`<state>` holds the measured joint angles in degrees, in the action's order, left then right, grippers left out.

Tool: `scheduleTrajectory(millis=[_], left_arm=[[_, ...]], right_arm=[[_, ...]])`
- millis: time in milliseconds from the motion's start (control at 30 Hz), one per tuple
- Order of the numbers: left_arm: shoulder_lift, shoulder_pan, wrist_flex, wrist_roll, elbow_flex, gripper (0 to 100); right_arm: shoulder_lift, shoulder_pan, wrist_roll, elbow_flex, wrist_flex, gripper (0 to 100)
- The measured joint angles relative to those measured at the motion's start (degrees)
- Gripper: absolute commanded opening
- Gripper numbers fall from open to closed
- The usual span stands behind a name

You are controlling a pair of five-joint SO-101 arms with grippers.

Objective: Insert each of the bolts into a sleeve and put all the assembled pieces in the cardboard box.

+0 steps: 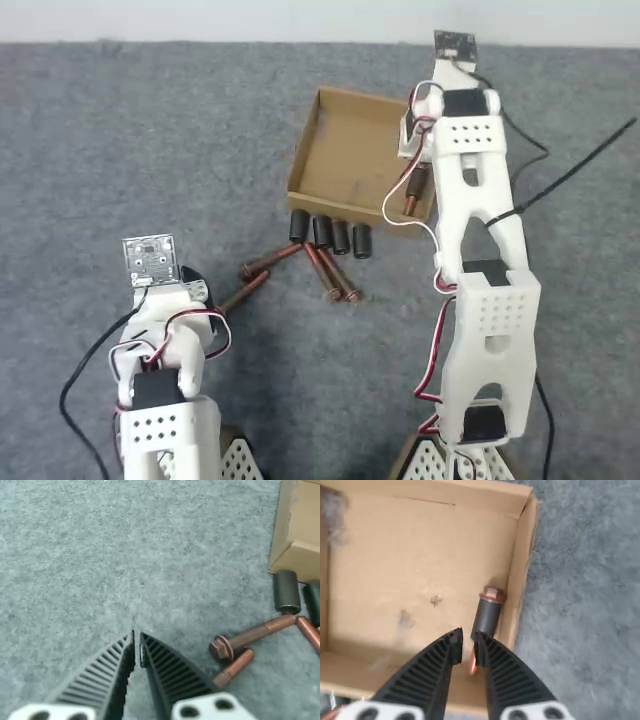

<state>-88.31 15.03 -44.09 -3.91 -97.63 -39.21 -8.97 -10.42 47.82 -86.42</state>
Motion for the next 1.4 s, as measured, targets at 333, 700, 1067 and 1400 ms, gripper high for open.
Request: scheduleTrajectory(millis=[333, 700, 1067, 1400], left_arm=[[0.0, 0.0, 0.0, 0.18, 0.0, 1], [0.0, 0.0, 0.0, 0.18, 0.0, 1], [0.0, 0.0, 0.0, 0.18, 0.0, 1], [0.0, 0.0, 0.0, 0.18, 0.0, 1]], right_arm=[[0.18, -1.85, 0.0, 11.43, -14.07, 1.3], [15.65, -9.41, 0.0, -12.92, -14.07, 1.6], [17.67, -14.86, 0.0, -25.58, -14.07, 4.5], [17.67, -16.62, 0.0, -36.92, -5.45, 9.8]])
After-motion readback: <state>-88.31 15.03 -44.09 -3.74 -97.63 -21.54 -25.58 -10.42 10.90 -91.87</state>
